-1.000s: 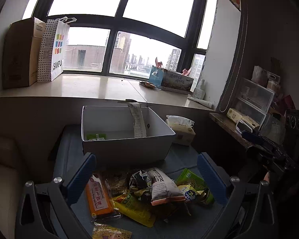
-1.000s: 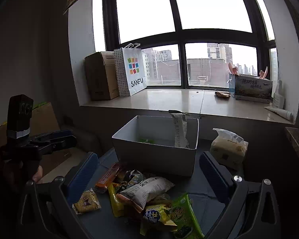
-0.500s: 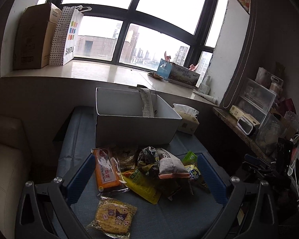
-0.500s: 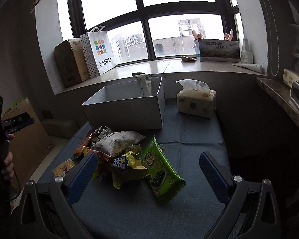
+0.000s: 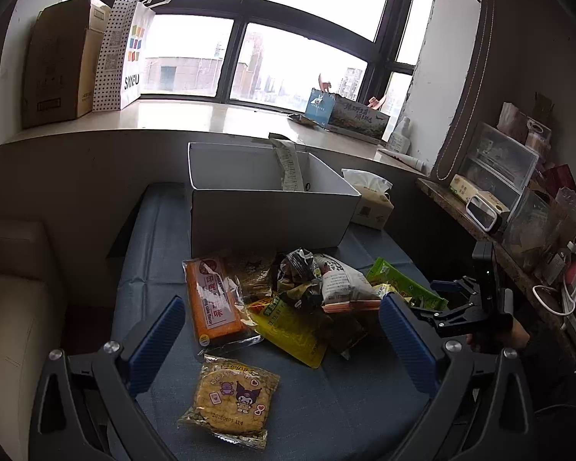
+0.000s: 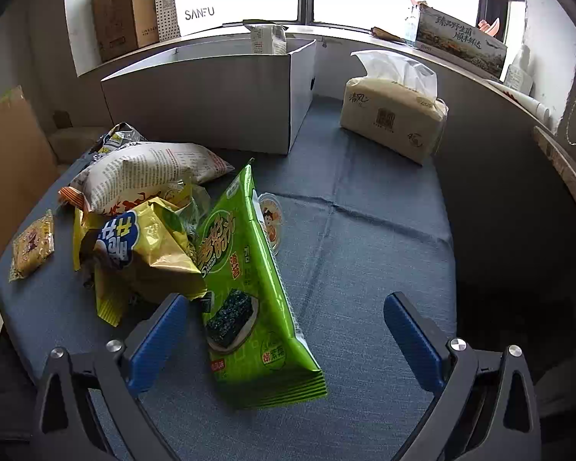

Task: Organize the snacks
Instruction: 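Grasp the long green snack stick with the right gripper, then grasp the round cookie packet with the left gripper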

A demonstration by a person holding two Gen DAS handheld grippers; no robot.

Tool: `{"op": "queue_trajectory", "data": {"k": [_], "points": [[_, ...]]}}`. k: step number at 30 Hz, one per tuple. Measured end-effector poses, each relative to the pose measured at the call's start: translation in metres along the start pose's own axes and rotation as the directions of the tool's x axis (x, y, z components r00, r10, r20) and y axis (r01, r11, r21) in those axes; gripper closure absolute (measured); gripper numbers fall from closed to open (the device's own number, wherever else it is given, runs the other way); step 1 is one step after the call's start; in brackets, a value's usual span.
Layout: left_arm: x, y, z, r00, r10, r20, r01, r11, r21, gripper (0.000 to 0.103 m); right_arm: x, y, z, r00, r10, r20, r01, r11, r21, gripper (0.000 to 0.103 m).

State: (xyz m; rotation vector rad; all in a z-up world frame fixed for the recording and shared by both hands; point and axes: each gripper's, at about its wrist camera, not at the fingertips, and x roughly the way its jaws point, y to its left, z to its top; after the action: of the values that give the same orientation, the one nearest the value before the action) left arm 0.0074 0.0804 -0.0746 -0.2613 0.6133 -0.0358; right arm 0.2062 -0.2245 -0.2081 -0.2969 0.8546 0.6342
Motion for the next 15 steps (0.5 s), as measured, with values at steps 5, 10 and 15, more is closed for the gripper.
{"op": "queue_trajectory", "data": {"k": [5,10,15], "points": [[0.007,0.004,-0.009,0.999,0.013,-0.043,-0.013,1.0,0.011,0.0,0.014,-0.004,0.0,0.987,0.161,-0.012,-0.16,0.985,0.07,0.038],[0.016,0.012,-0.022,0.994,0.05,-0.095,-0.047,0.998,0.029,0.0,0.007,0.001,-0.006,0.986,0.168,-0.017,-0.166,0.984,0.069,0.088],[0.028,0.025,-0.035,0.988,0.041,-0.148,-0.04,0.999,0.009,0.0,-0.032,-0.005,-0.013,0.991,0.118,0.061,-0.123,0.989,0.077,0.089]]}}
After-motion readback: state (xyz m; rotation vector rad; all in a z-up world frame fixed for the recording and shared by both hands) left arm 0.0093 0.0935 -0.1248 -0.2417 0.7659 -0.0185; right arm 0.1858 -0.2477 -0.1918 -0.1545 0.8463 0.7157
